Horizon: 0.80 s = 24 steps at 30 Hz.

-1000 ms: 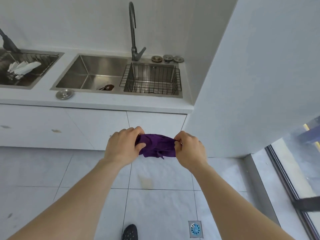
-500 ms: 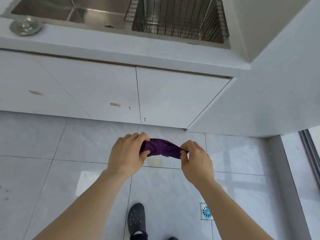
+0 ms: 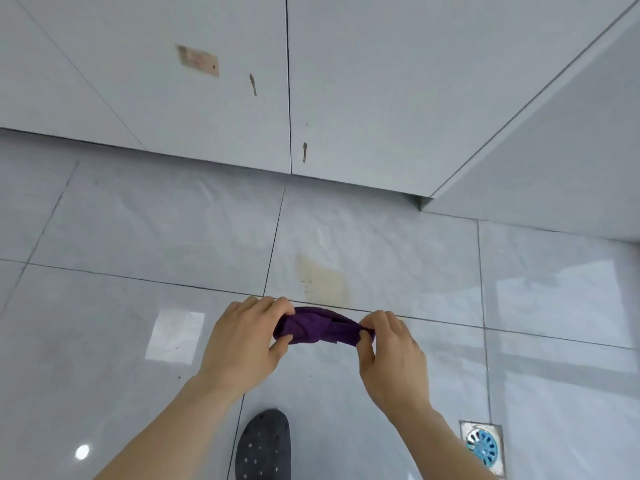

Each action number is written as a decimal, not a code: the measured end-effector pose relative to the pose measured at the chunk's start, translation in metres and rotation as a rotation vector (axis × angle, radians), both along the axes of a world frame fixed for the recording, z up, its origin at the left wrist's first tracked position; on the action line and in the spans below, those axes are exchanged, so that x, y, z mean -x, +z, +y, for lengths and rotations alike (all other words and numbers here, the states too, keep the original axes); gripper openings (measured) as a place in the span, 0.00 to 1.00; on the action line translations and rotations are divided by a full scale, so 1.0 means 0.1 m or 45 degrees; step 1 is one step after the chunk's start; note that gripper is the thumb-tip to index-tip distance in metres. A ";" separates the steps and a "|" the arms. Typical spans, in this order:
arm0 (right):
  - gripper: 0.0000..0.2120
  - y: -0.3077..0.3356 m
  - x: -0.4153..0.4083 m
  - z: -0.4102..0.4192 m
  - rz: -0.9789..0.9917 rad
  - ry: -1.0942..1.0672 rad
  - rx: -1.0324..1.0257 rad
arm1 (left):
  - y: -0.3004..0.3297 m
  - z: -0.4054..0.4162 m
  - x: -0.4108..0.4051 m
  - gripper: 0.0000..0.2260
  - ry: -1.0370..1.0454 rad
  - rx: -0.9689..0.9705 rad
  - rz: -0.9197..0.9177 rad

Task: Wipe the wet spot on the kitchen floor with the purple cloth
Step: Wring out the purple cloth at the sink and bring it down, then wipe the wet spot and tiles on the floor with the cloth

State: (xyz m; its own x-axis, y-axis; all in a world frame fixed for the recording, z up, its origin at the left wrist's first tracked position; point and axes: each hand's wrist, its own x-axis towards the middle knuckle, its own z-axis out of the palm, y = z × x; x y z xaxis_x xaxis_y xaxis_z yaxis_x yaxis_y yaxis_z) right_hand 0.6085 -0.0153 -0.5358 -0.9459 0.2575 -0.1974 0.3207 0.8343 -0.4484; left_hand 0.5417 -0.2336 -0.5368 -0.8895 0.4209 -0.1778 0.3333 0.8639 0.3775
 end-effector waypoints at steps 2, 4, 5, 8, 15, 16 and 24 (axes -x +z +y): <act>0.06 -0.45 -0.07 0.01 0.025 -0.002 -0.013 | -0.44 0.00 -0.05 0.14 -0.025 -0.010 0.010; 0.06 -0.85 -0.11 0.01 0.044 -0.017 -0.022 | -0.83 0.01 -0.08 0.14 -0.043 -0.022 0.025; 0.06 -1.02 -0.12 0.01 0.054 -0.028 -0.026 | -1.01 0.01 -0.08 0.14 -0.049 -0.029 0.036; 0.06 -1.45 -0.12 0.00 0.111 -0.058 -0.031 | -1.44 0.02 -0.06 0.14 -0.040 -0.062 0.070; 0.09 -2.00 -0.05 0.04 0.293 -0.125 -0.154 | -2.04 0.16 0.00 0.13 -0.037 -0.131 0.207; 0.09 -2.05 -0.04 0.05 0.317 -0.126 -0.172 | -2.11 0.18 -0.01 0.13 -0.046 -0.134 0.219; 0.06 -2.43 -0.08 0.07 0.344 -0.104 -0.193 | -2.59 0.29 -0.02 0.16 -0.097 -0.093 0.139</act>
State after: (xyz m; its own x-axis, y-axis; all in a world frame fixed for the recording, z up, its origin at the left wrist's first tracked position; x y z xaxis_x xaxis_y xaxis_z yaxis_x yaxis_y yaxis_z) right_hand 0.6163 -0.0082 -0.7793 -0.9340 0.3418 0.1044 0.2755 0.8746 -0.3990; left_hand 0.5442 -0.2046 -0.7961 -0.8671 0.4959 -0.0481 0.4392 0.8063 0.3962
